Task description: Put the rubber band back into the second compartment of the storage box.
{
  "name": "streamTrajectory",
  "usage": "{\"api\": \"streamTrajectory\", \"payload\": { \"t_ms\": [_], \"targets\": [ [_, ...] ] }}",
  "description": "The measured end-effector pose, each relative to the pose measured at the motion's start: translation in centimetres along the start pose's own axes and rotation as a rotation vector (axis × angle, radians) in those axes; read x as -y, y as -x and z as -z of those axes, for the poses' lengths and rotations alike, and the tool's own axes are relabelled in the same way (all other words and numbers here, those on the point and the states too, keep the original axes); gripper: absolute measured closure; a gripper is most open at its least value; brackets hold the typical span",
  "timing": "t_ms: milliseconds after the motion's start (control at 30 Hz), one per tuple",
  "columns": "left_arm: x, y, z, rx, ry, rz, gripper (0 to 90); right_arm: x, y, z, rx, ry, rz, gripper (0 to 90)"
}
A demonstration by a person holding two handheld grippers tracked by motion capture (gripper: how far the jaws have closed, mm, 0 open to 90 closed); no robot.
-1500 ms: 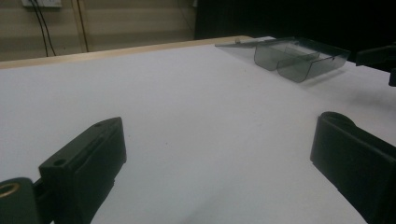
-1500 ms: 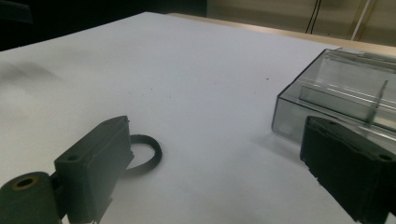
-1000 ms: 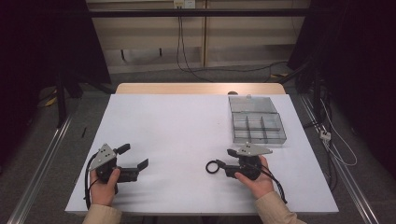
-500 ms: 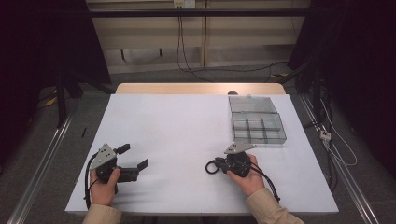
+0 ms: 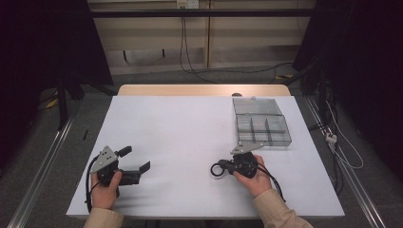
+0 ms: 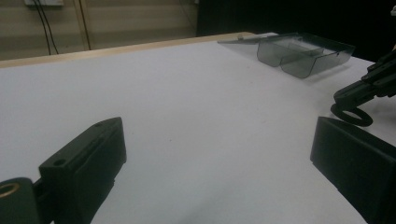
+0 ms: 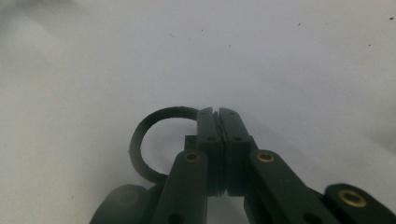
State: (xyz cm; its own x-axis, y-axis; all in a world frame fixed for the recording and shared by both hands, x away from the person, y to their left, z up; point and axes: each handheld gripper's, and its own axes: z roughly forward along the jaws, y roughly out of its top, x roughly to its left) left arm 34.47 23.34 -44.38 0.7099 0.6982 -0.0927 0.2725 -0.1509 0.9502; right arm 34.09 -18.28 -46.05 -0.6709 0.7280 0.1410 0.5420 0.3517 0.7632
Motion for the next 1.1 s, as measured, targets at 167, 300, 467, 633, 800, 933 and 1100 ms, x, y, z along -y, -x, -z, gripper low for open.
{"api": "streamTrajectory", "payload": {
  "t_ms": [167, 300, 467, 633, 800, 933, 1100],
  "targets": [
    [0.0, -0.1, 0.0, -0.003, -0.001, -0.002, 3.4, -0.3, 0.4, 0.4, -0.004, 0.0, -0.002, 88.2],
    [0.0, -0.1, 0.1, -0.005, 0.002, 0.0, 3.4, -0.3, 0.6, 0.5, -0.005, -0.009, -0.001, 88.2],
    [0.0, -0.1, 0.1, -0.005, 0.0, -0.003, 3.4, -0.4, 1.0, 0.7, -0.006, -0.009, -0.003, 88.2],
    [0.0, 0.0, 0.1, -0.005, -0.001, -0.004, 3.4, -0.5, 1.5, 1.0, -0.008, -0.01, -0.012, 88.2],
    [0.0, 0.0, 0.1, -0.006, -0.002, -0.006, 3.4, -0.7, 1.9, 1.5, -0.003, -0.011, -0.016, 88.2],
    [0.0, -0.1, 0.1, -0.007, -0.005, -0.012, 3.4, -0.8, 2.5, 1.9, 0.004, -0.014, -0.019, 88.3],
    [0.0, -0.1, 0.1, -0.009, -0.007, -0.013, 3.4, -0.9, 3.0, 2.3, 0.003, -0.009, -0.027, 88.3]
  ]
}}
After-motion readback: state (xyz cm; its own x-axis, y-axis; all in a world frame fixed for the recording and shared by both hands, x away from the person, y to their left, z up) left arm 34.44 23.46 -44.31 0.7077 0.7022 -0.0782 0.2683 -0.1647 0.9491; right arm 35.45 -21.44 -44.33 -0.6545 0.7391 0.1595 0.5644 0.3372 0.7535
